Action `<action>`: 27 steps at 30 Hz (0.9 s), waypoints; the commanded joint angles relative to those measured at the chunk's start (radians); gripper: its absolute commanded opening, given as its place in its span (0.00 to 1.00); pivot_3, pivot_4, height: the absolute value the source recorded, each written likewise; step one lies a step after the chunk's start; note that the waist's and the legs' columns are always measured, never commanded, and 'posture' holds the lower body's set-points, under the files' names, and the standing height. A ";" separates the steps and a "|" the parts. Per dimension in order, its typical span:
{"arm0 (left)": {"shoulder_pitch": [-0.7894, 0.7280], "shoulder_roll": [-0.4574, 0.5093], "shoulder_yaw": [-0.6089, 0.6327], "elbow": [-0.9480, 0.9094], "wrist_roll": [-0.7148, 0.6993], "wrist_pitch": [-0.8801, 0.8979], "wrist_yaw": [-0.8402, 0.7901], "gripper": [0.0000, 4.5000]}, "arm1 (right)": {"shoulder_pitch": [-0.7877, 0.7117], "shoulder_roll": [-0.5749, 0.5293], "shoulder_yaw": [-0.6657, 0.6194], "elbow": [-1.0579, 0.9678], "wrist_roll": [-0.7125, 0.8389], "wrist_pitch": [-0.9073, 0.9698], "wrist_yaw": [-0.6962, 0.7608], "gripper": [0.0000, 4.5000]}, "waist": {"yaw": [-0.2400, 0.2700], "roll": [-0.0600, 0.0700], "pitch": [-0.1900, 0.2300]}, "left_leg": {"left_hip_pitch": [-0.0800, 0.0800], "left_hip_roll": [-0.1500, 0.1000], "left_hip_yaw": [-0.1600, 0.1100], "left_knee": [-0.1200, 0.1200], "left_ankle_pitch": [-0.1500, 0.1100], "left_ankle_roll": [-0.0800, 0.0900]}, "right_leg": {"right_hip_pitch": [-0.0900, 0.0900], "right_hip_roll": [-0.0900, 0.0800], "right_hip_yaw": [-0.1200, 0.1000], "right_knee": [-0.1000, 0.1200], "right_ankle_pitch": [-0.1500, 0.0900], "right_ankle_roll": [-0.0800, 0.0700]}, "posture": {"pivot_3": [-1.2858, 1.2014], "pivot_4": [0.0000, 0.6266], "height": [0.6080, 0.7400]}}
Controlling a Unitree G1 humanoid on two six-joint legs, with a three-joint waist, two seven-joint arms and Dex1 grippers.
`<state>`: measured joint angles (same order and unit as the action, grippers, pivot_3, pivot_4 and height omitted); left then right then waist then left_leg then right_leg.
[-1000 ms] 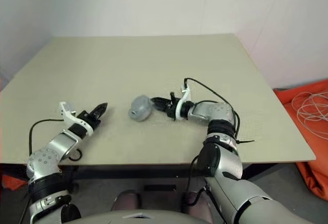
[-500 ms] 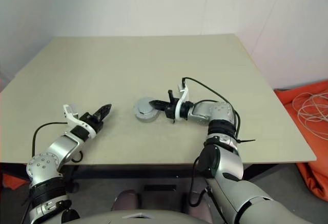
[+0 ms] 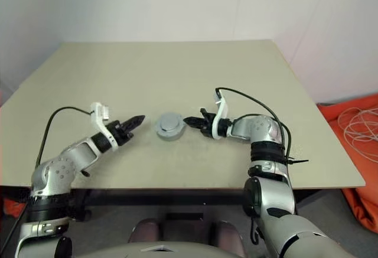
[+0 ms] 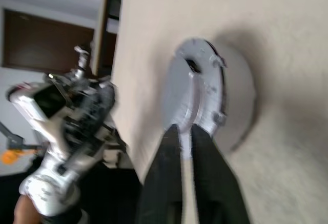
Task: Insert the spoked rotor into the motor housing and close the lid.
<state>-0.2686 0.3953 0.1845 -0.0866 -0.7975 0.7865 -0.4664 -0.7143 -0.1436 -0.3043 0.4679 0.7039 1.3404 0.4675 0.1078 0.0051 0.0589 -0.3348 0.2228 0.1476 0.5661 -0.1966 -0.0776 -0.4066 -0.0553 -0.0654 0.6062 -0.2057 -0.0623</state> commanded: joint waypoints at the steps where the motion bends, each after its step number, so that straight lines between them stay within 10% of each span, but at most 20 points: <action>1: -0.045 0.030 -0.048 -0.009 0.070 -0.048 -0.057 0.00 | 0.002 -0.019 0.042 -0.073 0.008 -0.012 0.046 0.36 | -0.002 0.000 0.000 | 0.000 0.000 0.000 0.000 0.000 0.000 | 0.000 0.000 0.000 0.000 0.000 0.000 | 0.52 0.00 1.00; 9: -0.134 0.035 -0.125 0.089 0.239 -0.140 -0.081 0.00 | 0.026 -0.057 0.104 -0.105 0.003 -0.014 0.084 0.99 | -0.002 0.000 0.000 | 0.000 0.000 0.000 0.002 0.000 0.000 | 0.001 0.000 0.000 0.001 0.000 0.000 | 0.52 0.00 1.00; 27: -0.133 -0.029 -0.178 0.208 0.357 -0.125 -0.097 0.00 | -0.007 0.002 0.042 -0.015 -0.004 0.033 0.024 0.99 | -0.002 0.000 0.000 | -0.001 0.000 0.000 0.004 0.000 0.000 | 0.001 -0.001 0.000 0.002 0.003 -0.006 | 0.52 0.00 1.00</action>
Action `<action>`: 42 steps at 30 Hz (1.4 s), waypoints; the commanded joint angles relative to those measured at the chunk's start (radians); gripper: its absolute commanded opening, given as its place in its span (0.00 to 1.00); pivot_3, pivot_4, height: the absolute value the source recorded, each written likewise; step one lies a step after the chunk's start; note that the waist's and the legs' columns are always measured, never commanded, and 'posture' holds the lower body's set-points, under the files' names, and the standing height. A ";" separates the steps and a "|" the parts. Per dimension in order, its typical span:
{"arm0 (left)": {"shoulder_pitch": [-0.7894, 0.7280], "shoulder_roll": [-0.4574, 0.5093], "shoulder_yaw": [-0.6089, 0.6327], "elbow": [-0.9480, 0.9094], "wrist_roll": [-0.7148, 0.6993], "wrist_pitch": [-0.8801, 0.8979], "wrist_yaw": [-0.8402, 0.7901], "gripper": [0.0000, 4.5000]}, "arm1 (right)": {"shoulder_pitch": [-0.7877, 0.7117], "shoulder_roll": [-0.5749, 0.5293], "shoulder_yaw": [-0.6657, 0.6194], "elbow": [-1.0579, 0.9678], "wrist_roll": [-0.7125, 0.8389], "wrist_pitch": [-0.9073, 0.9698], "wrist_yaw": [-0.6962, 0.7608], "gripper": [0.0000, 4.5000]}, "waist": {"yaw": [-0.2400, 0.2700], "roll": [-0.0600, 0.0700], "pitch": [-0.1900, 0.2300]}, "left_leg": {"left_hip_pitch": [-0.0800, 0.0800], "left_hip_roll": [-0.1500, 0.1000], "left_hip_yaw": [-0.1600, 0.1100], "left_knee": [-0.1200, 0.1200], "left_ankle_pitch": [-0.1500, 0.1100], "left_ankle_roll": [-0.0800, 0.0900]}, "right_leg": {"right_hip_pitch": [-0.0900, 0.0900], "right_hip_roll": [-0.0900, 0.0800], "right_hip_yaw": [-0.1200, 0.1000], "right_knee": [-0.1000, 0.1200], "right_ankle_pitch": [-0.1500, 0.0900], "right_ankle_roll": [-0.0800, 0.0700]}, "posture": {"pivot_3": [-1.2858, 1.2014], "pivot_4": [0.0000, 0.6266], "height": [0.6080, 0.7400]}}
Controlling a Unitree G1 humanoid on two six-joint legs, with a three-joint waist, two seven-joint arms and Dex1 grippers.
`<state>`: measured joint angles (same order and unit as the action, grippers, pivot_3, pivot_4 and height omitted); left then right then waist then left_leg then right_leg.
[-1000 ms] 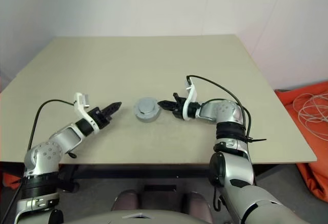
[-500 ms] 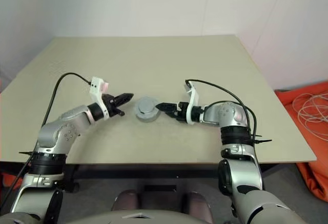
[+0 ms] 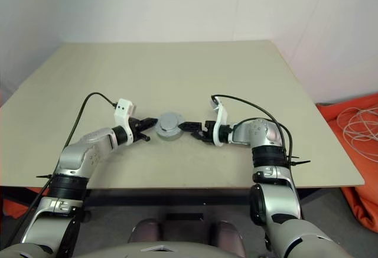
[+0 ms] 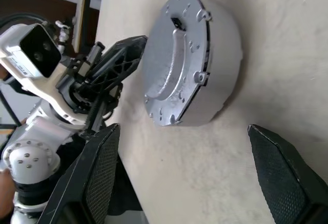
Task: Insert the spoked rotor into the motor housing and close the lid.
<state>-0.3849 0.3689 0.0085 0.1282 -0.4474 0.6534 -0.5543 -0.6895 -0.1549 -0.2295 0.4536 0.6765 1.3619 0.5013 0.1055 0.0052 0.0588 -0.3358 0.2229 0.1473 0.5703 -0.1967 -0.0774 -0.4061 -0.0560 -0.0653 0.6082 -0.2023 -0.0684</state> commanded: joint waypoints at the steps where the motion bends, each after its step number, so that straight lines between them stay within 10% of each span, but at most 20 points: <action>1: -0.017 -0.005 -0.003 -0.007 0.009 0.009 -0.011 0.00 | -0.035 0.020 -0.045 0.004 0.026 0.015 -0.016 0.99 | 0.000 0.000 0.000 | 0.000 0.000 0.000 0.000 0.000 0.000 | 0.000 0.000 0.000 0.000 0.000 0.000 | 0.52 0.00 1.00; 38: -0.007 -0.006 0.009 -0.016 0.034 0.054 -0.037 0.00 | -0.096 0.141 -0.206 0.254 -0.011 -0.182 -0.161 0.99 | -0.006 0.000 0.000 | 0.009 0.000 0.000 0.002 0.001 -0.002 | 0.008 -0.001 0.000 -0.001 -0.003 0.006 | 0.52 0.00 1.00; 42: -0.011 -0.005 0.011 -0.011 0.036 0.054 -0.038 0.00 | -0.098 0.146 -0.208 0.251 0.000 -0.180 -0.165 0.78 | -0.006 0.000 0.000 | 0.009 0.000 0.000 0.002 0.002 -0.003 | 0.008 -0.002 -0.001 -0.001 -0.003 0.006 | 0.52 0.00 1.00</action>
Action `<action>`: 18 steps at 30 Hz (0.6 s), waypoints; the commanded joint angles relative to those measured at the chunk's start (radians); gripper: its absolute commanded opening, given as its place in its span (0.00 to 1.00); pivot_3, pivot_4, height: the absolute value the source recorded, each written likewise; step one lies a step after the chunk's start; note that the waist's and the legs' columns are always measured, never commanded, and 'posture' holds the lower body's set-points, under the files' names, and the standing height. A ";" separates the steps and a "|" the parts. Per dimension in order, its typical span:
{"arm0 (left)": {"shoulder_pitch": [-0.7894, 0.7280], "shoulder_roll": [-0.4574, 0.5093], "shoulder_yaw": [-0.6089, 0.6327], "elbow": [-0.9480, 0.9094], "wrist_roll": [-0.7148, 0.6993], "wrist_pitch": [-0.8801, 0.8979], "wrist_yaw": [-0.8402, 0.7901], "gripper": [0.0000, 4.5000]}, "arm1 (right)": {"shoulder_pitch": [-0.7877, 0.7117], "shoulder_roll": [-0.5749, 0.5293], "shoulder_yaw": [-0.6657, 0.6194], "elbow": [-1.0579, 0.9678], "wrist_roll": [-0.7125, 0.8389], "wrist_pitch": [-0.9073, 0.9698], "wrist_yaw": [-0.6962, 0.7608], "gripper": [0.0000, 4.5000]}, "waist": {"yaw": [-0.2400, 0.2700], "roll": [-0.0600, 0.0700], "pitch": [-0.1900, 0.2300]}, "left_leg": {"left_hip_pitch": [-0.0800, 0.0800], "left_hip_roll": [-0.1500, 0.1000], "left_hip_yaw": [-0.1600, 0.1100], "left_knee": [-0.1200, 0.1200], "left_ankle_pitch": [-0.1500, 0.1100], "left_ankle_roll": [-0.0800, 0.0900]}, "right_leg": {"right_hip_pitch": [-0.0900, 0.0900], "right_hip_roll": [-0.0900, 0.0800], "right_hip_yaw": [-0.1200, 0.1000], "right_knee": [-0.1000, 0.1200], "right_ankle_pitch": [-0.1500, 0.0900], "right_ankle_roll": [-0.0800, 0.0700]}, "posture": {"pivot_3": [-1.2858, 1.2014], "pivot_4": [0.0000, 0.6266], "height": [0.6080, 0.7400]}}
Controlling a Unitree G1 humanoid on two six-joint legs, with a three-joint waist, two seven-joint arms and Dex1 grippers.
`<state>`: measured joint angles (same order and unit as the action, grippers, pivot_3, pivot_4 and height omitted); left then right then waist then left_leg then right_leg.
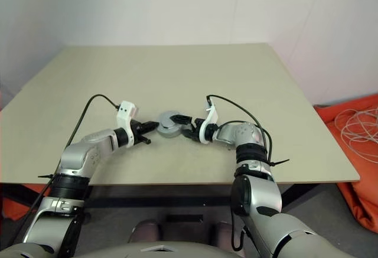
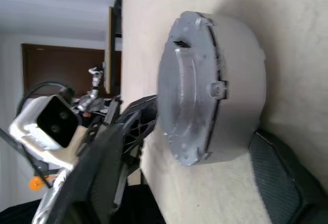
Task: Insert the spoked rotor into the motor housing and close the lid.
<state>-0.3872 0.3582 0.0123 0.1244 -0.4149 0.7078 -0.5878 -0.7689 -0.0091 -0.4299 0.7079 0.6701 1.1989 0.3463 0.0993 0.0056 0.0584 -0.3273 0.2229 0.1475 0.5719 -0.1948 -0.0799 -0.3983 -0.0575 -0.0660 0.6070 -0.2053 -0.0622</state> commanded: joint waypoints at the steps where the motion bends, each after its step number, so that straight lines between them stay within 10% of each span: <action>1: -0.009 0.006 0.008 -0.007 0.004 0.000 -0.005 0.00 | -0.018 0.001 -0.008 -0.005 0.009 -0.016 -0.012 0.73 | 0.000 0.000 0.000 | 0.000 0.000 0.000 0.000 0.000 0.000 | 0.000 0.000 0.000 0.000 0.000 0.000 | 0.52 0.00 1.00; 8: -0.013 0.003 0.012 -0.002 0.006 0.001 -0.007 0.00 | -0.022 0.002 -0.016 -0.009 0.024 -0.011 -0.019 0.25 | 0.000 0.001 -0.001 | -0.005 0.000 0.000 -0.001 0.001 -0.002 | -0.004 0.000 -0.001 0.001 0.001 0.000 | 0.52 0.00 1.00; 18: -0.018 -0.038 0.090 -0.002 -0.048 0.022 0.019 0.00 | -0.034 -0.002 -0.027 -0.029 0.061 0.016 -0.022 0.24 | 0.000 0.001 -0.001 | -0.006 0.000 0.000 -0.003 0.000 0.001 | -0.004 0.000 -0.001 0.000 0.001 -0.001 | 0.52 0.00 1.00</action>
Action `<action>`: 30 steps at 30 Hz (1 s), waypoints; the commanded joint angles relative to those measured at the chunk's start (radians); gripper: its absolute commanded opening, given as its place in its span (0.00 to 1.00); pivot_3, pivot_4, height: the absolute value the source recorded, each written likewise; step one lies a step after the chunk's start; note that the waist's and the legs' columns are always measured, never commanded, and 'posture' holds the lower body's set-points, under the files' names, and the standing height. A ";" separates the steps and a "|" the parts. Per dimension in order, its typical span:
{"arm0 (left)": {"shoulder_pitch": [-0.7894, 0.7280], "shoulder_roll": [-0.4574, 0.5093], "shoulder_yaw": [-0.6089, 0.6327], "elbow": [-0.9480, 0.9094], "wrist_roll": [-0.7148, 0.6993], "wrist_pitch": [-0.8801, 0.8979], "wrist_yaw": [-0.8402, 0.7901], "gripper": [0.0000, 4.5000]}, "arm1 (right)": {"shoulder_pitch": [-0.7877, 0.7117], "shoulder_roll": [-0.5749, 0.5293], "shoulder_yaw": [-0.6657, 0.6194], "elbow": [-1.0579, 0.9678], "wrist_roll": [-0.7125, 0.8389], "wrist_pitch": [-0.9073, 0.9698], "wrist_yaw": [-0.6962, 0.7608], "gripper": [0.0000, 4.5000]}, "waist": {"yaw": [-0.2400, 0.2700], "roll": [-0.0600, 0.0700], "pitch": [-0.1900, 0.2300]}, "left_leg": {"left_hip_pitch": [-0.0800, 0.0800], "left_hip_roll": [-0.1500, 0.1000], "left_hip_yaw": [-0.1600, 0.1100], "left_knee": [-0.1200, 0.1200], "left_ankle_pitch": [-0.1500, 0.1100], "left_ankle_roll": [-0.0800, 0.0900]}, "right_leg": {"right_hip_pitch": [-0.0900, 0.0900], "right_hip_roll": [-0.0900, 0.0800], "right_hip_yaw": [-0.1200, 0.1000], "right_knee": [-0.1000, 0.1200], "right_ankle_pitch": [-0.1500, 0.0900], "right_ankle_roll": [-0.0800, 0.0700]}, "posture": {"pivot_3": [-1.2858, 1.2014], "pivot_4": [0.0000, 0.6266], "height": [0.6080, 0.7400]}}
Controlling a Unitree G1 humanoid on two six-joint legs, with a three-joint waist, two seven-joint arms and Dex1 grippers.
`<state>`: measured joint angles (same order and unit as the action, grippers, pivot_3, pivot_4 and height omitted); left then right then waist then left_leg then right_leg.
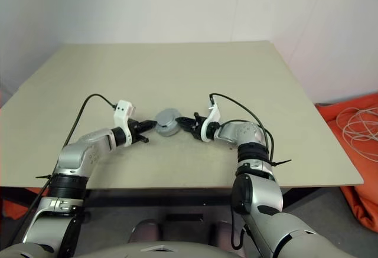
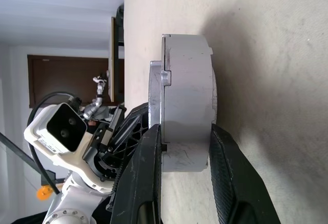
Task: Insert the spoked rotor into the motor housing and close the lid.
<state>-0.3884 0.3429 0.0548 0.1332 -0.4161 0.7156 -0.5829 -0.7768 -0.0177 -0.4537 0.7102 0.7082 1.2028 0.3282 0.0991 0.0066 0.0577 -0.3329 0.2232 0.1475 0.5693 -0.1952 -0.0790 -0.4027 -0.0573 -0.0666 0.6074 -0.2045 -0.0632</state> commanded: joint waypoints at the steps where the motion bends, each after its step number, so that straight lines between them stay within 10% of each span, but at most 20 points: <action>1: -0.021 -0.046 0.093 -0.014 -0.083 0.032 0.035 0.00 | -0.027 0.007 -0.009 -0.034 0.028 0.017 -0.005 0.24 | 0.000 0.000 0.000 | 0.000 0.000 0.000 0.000 0.000 0.000 | 0.000 0.000 0.000 0.000 0.000 0.000 | 0.52 0.00 1.00; 11: -0.004 -0.143 0.512 -0.012 -0.459 0.156 0.221 0.00 | -0.053 0.003 -0.069 -0.085 0.094 0.099 -0.017 0.24 | -0.002 0.000 0.000 | -0.006 0.000 0.000 -0.001 -0.001 0.001 | -0.005 0.001 0.000 -0.001 0.003 -0.006 | 0.52 0.00 1.00; 20: 0.126 -0.177 0.620 -0.062 -0.766 0.308 0.235 0.00 | -0.090 -0.016 -0.113 -0.120 0.138 0.178 -0.015 0.24 | 0.003 -0.002 0.002 | -0.011 0.000 0.000 0.001 -0.002 0.003 | -0.007 0.001 -0.001 -0.002 0.003 -0.006 | 0.52 0.00 1.00; 30: 0.214 -0.210 0.604 -0.106 -1.088 0.339 0.242 0.64 | -0.124 -0.020 -0.154 -0.155 0.177 0.235 -0.038 0.24 | 0.011 -0.003 0.002 | -0.010 0.001 0.000 0.002 -0.002 0.002 | -0.007 0.001 -0.001 -0.002 0.000 0.001 | 0.52 0.00 1.00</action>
<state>-0.1771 0.1243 0.6720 0.0604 -1.4576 1.0553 -0.3452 -0.8484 -0.0439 -0.5810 0.6101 0.8224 1.4300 0.2777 0.1103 0.0037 0.0599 -0.3430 0.2241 0.1475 0.5710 -0.1969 -0.0766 -0.4099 -0.0564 -0.0677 0.6055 -0.2048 -0.0620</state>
